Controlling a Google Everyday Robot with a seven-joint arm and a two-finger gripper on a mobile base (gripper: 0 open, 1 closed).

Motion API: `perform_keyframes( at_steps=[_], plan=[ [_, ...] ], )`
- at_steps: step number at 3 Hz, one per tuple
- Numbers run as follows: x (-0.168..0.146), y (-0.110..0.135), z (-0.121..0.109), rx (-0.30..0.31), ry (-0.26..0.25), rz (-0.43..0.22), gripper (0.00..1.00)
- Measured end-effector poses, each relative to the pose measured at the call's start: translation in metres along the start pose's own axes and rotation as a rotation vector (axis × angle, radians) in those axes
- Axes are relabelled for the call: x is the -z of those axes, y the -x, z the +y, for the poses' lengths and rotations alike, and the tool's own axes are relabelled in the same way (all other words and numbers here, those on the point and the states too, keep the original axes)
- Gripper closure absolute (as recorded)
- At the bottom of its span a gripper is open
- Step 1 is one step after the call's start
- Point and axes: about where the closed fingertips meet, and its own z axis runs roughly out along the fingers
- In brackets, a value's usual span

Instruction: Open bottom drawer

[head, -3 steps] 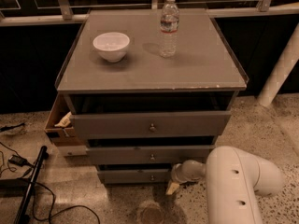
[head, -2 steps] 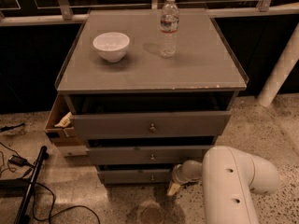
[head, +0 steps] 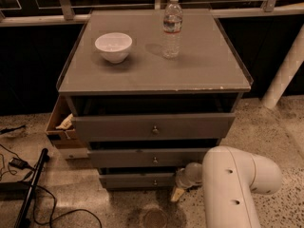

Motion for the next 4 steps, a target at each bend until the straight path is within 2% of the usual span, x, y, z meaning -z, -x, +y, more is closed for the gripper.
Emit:
perform_keyframes(
  at_steps=[1,2,3,4],
  plan=[
    [0.006,0.000,0.002,-0.007,0.008,-0.002,0.00],
    [0.016,-0.006,0.023,-0.027,0.083,-0.001,0.00],
    [0.028,-0.010,0.045,-0.046,0.174,-0.030,0.00],
    [0.045,-0.018,0.076,-0.079,0.330,-0.056,0.00]
  ],
)
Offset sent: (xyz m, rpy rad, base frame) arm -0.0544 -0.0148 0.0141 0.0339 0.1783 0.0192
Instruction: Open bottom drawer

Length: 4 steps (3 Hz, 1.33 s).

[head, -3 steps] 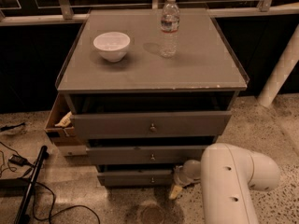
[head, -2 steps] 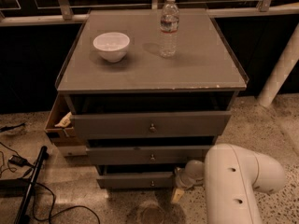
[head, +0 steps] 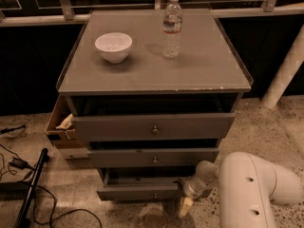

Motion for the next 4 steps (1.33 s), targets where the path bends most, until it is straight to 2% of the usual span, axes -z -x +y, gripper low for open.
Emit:
perform_keyframes(
  at_steps=[1,3,4],
  plan=[
    [0.011,-0.007,0.029,-0.007,0.129,-0.013,0.00],
    [0.050,-0.038,0.095,-0.072,0.401,0.074,0.00],
    [0.050,-0.038,0.095,-0.072,0.401,0.074,0.00]
  ],
)
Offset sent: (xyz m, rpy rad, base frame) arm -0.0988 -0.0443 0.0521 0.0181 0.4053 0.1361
